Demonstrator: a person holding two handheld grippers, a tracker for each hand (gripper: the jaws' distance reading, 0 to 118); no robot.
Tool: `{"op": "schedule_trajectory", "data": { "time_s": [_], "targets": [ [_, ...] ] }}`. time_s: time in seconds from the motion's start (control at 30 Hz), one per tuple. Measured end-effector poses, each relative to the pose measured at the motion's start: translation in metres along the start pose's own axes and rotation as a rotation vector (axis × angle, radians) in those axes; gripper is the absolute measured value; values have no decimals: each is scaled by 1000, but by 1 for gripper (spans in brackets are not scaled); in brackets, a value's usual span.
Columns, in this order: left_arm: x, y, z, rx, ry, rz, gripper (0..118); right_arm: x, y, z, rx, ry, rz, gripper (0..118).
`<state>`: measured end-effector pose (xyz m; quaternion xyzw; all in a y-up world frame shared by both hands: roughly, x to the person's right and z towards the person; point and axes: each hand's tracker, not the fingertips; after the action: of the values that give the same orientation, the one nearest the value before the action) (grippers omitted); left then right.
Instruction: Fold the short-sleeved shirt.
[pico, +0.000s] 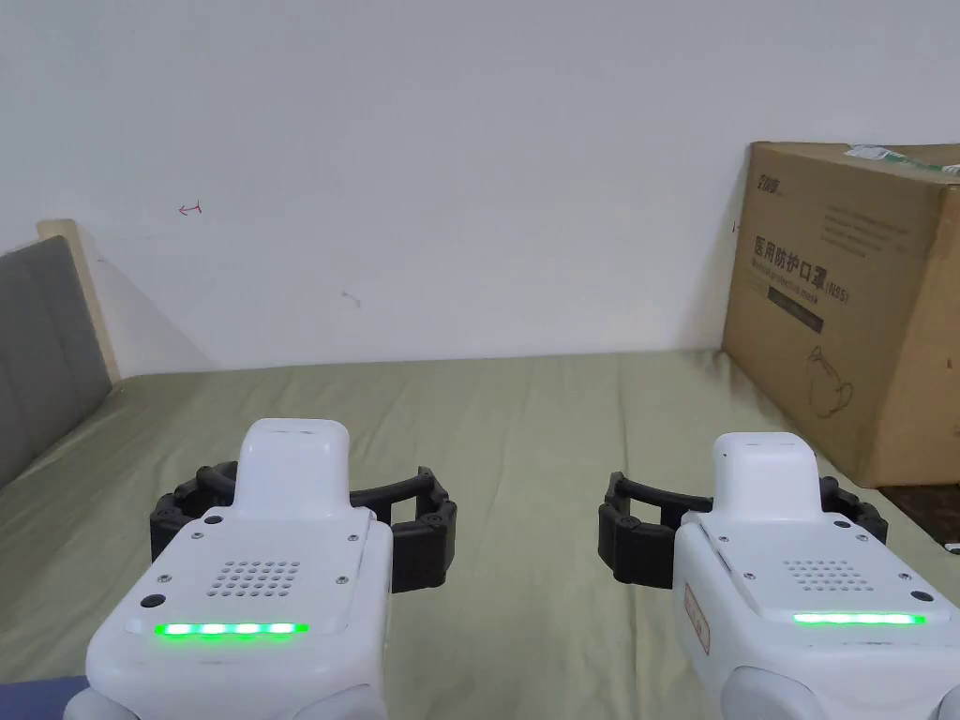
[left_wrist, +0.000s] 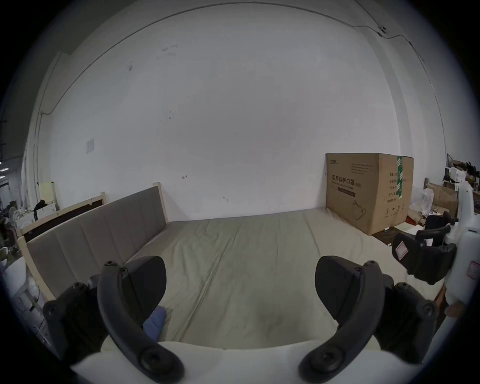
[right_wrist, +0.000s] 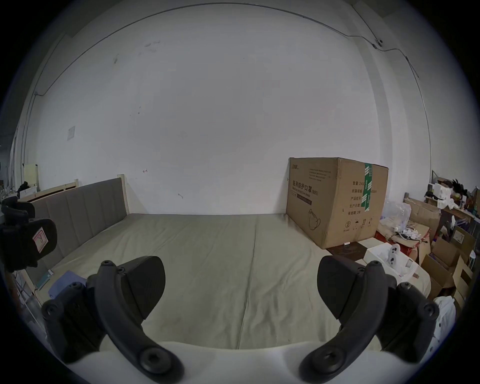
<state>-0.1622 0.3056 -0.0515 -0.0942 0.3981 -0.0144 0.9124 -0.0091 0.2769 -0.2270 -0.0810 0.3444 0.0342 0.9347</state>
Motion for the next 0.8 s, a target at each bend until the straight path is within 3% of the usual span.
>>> {"op": "schedule_trajectory", "data": {
  "time_s": [0.8],
  "targets": [
    [5, -4, -12, -105, -8, 29, 115, 4, -5, -6, -38, 7, -19, 116]
  ]
}}
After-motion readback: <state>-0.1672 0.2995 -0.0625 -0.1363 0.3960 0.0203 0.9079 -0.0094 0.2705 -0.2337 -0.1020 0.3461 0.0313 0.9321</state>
